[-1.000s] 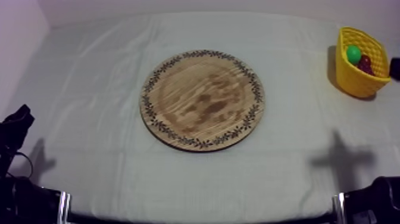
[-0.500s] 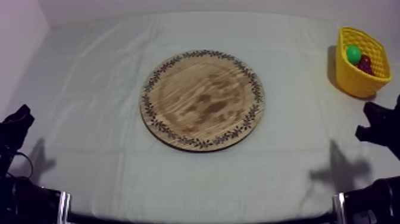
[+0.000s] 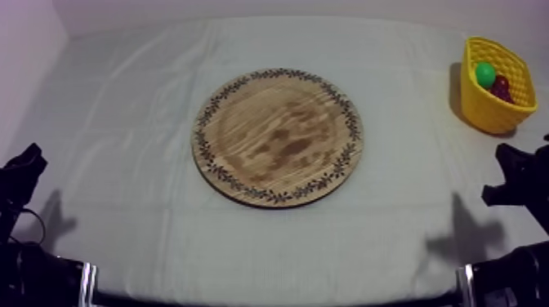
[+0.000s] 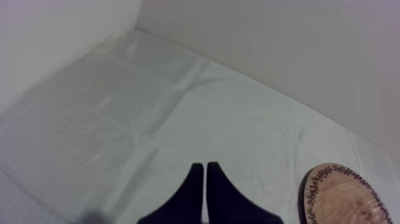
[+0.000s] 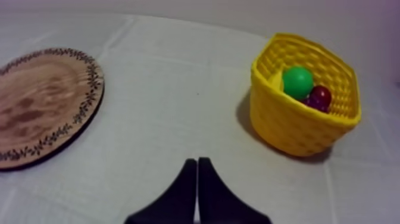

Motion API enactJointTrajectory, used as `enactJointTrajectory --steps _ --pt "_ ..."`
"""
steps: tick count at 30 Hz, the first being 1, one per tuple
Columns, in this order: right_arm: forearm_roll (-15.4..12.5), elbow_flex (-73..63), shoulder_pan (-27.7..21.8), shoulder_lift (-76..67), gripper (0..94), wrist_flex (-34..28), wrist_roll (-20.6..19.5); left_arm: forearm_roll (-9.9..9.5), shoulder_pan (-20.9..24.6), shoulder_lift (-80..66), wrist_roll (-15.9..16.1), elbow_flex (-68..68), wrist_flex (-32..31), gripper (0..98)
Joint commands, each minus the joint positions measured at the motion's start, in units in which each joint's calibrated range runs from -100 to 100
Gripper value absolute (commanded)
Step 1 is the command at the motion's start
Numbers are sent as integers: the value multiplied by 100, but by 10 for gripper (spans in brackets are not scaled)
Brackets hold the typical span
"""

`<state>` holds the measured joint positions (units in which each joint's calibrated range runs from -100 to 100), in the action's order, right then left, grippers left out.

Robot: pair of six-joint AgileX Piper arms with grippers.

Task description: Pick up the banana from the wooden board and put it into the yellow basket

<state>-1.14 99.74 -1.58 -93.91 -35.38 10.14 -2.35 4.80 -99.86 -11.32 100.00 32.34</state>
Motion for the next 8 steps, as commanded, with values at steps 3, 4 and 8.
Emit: enactJointTrajectory --steps 3,4,8 --pt "5 3 129 -121 5 -44 87 -2 1 4 1 0 0 1" --pt "5 3 156 -138 5 -51 80 -2 1 4 1 0 0 1" --pt "4 3 169 -167 5 -63 50 -2 1 4 2 0 0 1"
